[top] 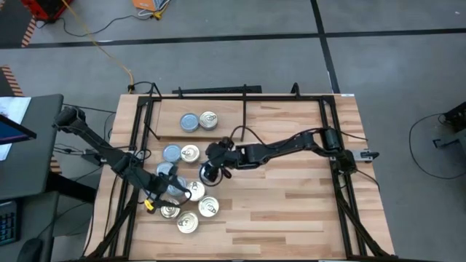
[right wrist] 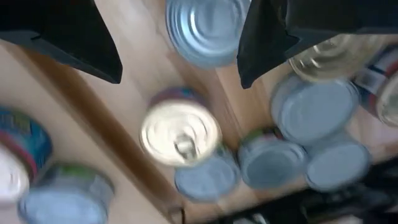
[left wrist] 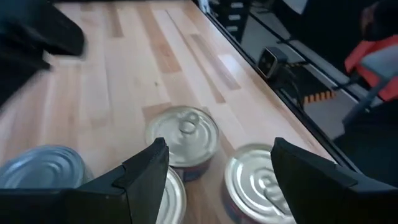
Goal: Stack canned seafood by type on shelf
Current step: Stack the green tuna can on top of the green tuna can on the shelf
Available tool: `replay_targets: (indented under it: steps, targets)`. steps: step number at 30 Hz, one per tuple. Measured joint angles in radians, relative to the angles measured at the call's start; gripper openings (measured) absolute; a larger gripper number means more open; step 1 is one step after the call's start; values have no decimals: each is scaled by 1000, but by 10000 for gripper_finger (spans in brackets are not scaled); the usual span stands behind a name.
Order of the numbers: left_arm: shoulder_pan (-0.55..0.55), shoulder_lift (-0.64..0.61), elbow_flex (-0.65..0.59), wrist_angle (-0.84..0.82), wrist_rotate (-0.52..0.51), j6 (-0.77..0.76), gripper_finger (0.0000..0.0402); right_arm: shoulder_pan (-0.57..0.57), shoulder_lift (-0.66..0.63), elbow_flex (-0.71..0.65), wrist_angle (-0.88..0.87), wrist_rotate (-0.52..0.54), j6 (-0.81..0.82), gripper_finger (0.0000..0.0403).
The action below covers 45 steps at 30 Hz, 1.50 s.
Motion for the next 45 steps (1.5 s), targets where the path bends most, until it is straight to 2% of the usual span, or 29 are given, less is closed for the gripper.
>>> replay_targets:
  steps: [4, 9, 15, 19, 26, 31, 37, 45]
  targets:
    - [0, 0, 0, -31, 0, 4, 269, 1, 0, 1, 45, 1, -60, 340]
    - [0, 0, 0, -28, -12, -2, 269, 2, 0, 1, 34, -10, -43, 340]
    - [0, 0, 0, 13, -86, -75, 269, 8, 0, 1, -67, -34, 9, 340]
    - [-1, 0, 8, 3, -65, -170, 269, 14, -3, 28, -137, -68, 9, 340]
    - [-50, -37, 9, -6, -46, -208, 269, 12, 0, 72, -197, -118, 16, 340]
    - [-95, -117, 10, -74, -69, -214, 269, 19, -1, 45, -155, -114, 17, 340]
    - [-114, -170, 10, -229, -96, -268, 269, 47, 0, -19, -85, -86, -30, 339]
    - [-114, -145, 10, -305, -303, -281, 269, 45, 0, -28, -81, -81, -38, 333]
